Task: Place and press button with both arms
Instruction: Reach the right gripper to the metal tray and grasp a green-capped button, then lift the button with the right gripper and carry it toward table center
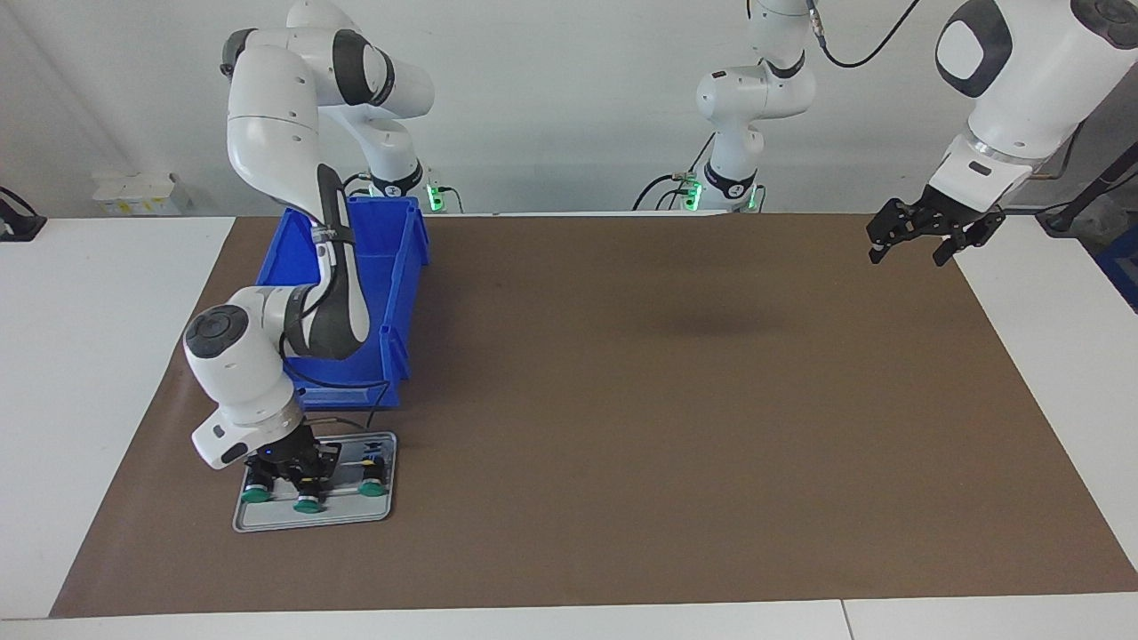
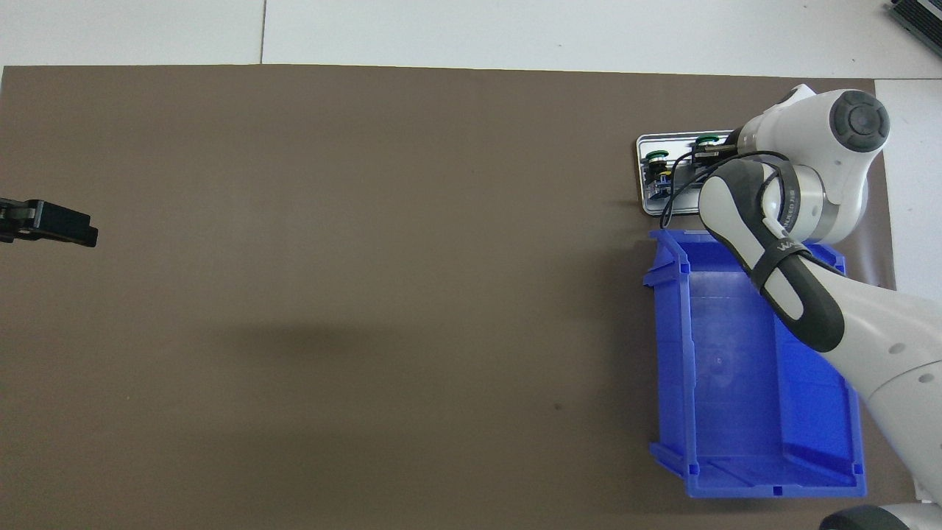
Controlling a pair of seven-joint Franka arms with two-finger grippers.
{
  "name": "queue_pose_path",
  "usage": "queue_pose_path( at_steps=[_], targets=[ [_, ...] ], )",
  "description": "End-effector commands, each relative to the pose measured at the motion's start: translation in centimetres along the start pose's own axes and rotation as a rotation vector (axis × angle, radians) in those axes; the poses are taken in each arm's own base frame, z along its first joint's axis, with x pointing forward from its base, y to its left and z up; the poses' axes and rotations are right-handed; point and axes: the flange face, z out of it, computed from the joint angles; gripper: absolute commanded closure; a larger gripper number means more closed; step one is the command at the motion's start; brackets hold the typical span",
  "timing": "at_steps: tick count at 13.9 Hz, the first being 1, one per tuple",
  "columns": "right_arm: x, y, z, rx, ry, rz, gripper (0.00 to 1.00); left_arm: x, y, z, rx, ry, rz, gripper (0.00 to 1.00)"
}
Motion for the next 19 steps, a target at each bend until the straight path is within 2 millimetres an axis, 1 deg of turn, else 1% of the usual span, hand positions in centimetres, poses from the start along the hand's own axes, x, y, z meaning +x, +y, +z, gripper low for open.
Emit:
queue_pose_path(
  at_steps=[1,2,3,4,6,7,8,10,11,13,14,15,17,19],
  targets=[
    [2.2,0.0,-6.3,-0.003,-0.005,0.099,1.00,-0.8,-0.2,-0.1,0.003,-0.002,-0.002,0.00],
    [2.6,-0.2,-8.8,-0.006,0.007,0.170,1.00,-0.8,-0.2,-0.1,0.003,-0.002,-0.002,0.00],
    [2.7,-0.5,-10.9,-0.008,0.014,0.264,1.00,-0.8,-0.2,-0.1,0.003,-0.002,-0.002,0.00],
    [2.4,-1.6,-12.0,-0.011,0.001,0.328,1.00,-0.8,-0.2,-0.2,0.004,-0.001,-0.002,0.00],
    [2.0,-3.9,-15.6,-0.001,0.007,0.444,1.00,-0.8,-0.2,-0.1,0.003,-0.002,-0.002,0.00],
    [1.7,-4.6,-17.1,0.015,0.004,0.523,1.00,-0.8,-0.1,-0.1,0.004,-0.002,-0.001,0.00],
    [1.4,-5.8,-17.7,0.012,-0.010,0.602,1.00,-0.8,-0.2,-0.1,0.003,-0.002,-0.002,0.00],
    [0.4,-9.6,-18.9,-0.006,-0.029,0.788,1.00,-0.8,-0.2,-0.1,0.003,-0.002,-0.002,0.00],
    [0.0,-11.8,-19.1,-0.011,-0.040,0.902,1.00,-0.8,-0.1,-0.1,0.004,-0.002,-0.001,0.00],
    [-1.7,-17.4,-19.2,-0.024,-0.067,1.024,1.00,-0.8,-0.2,-0.1,0.003,-0.002,-0.002,0.00],
    [-2.4,-19.1,-19.1,-0.031,-0.078,1.113,1.00,-0.8,-0.1,-0.1,0.004,-0.002,-0.001,0.00],
    [-3.0,-21.6,-18.9,-0.035,-0.080,1.218,1.00,-0.8,-0.2,-0.1,0.003,-0.002,-0.002,0.00],
    [-4.8,-27.0,-17.9,-0.045,-0.088,1.367,1.00,-0.8,-0.2,-0.1,0.003,-0.002,-0.002,0.00],
    [-6.4,-32.1,-16.5,-0.035,-0.089,1.424,1.00,-0.8,-0.1,-0.1,0.004,-0.002,-0.001,0.00]
  ],
)
